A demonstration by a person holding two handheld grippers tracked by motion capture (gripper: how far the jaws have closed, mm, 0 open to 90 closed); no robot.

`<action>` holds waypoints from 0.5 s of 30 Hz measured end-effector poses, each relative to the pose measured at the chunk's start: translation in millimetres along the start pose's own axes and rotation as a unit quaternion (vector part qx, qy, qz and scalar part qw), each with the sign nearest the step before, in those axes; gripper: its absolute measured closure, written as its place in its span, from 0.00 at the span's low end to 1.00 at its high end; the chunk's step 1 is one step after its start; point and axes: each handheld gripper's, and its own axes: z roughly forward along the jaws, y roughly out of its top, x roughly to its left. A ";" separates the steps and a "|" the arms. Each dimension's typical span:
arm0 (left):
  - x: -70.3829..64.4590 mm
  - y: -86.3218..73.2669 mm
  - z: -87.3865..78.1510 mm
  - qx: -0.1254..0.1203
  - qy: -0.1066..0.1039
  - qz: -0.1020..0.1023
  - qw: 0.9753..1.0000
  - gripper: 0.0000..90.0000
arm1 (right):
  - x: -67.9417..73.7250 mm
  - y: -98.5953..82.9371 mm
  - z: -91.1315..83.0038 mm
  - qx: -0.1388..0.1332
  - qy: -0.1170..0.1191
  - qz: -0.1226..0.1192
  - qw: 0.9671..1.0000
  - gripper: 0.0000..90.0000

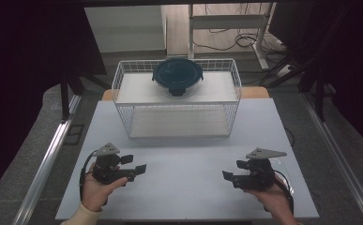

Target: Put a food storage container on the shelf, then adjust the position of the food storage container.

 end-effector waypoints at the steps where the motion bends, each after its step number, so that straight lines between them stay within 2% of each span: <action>1: 0.0 0.0 0.0 0.000 0.000 0.000 1.000 0.31 | 0.0 0.0 0.0 0.000 0.000 0.000 1.000 0.31; 9: 1.9 -5.7 5.2 0.012 0.000 0.001 1.000 0.31 | 1.3 -0.6 2.0 0.007 0.000 -0.009 1.000 0.32; 15: -4.2 -6.2 11.6 0.023 -0.005 0.010 1.000 0.29 | 2.2 -2.1 3.9 0.015 -0.006 -0.016 1.000 0.33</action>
